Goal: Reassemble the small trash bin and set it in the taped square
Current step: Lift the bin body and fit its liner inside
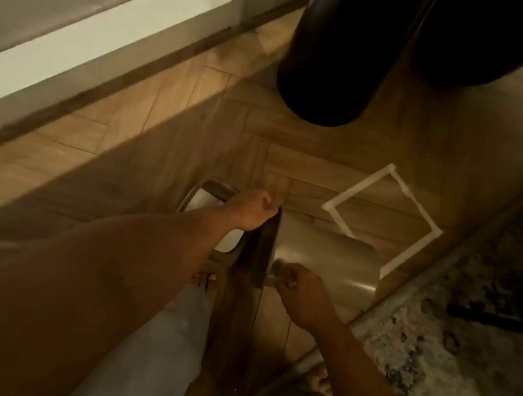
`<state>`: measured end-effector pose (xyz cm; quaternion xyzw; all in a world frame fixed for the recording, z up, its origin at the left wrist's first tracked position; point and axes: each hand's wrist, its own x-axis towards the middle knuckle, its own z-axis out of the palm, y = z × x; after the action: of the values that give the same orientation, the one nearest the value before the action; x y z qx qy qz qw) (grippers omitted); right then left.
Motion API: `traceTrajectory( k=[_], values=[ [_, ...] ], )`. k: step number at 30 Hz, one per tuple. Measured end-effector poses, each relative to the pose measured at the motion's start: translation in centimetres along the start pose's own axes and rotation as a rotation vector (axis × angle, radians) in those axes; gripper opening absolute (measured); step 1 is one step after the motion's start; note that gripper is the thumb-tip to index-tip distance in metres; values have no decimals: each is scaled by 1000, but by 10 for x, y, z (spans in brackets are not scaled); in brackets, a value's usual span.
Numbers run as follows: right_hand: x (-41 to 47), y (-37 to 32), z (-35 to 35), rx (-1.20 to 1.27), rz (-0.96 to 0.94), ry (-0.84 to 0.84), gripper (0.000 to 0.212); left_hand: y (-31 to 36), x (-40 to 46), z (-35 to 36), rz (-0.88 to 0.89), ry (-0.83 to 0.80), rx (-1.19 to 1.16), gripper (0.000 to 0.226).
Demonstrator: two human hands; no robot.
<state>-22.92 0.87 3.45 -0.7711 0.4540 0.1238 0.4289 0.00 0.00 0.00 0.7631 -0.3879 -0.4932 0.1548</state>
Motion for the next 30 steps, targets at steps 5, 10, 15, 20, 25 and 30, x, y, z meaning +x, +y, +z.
traceTrajectory(
  k=[5,10,15,20,25,30],
  values=[
    [26,11,18,-35,-3,162,20,-14,33,15,-21,-7,-98,44],
    [39,6,30,-144,-12,295,35,-5,63,31,-10,-20,-240,37],
    [43,12,40,-183,40,199,34,-12,81,51,36,-165,-130,48],
    [57,1,40,-217,70,200,29,-18,88,42,11,-174,-140,46],
    [58,1,39,-265,60,180,26,-16,83,45,-69,-172,-173,50],
    [40,-2,34,-289,94,71,22,-2,56,49,-108,-261,-14,64]
  ],
)
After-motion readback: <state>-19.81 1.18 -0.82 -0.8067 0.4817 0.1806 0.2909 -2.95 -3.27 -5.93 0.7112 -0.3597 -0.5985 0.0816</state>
